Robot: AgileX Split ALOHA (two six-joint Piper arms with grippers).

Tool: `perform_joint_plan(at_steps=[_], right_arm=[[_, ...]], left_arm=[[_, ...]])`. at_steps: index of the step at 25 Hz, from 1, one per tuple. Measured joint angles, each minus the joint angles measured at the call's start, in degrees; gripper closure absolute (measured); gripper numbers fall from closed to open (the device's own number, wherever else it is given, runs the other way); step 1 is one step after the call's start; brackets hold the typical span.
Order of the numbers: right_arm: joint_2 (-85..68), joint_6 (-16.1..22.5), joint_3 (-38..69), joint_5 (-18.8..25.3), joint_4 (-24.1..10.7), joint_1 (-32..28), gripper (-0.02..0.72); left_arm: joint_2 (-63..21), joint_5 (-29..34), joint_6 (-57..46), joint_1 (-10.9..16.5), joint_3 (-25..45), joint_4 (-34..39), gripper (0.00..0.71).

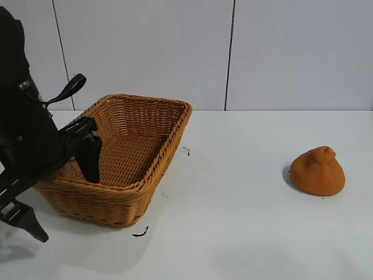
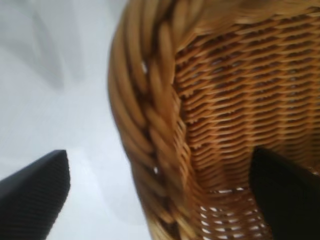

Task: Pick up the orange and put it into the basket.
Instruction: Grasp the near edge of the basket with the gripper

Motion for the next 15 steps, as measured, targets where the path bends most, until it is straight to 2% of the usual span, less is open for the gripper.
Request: perform_joint_plan(at_steps=[6, 13, 15], right_arm=[[0.0, 0.0, 0.0, 0.0, 0.0, 0.0, 0.093], [0.0, 0.0, 0.0, -0.1, 0.0, 0.0, 0.093], [0.0, 0.0, 0.0, -0.1, 0.0, 0.0, 0.093]], left_arm=[[0.3, -0.8, 0.5, 0.0, -0.3, -0.7, 0.032], [0.3, -0.9, -1.5, 0.0, -0.3, -1.0, 0.233], [0.3, -0.9, -2.7, 0.0, -0.3, -1.0, 0.328]])
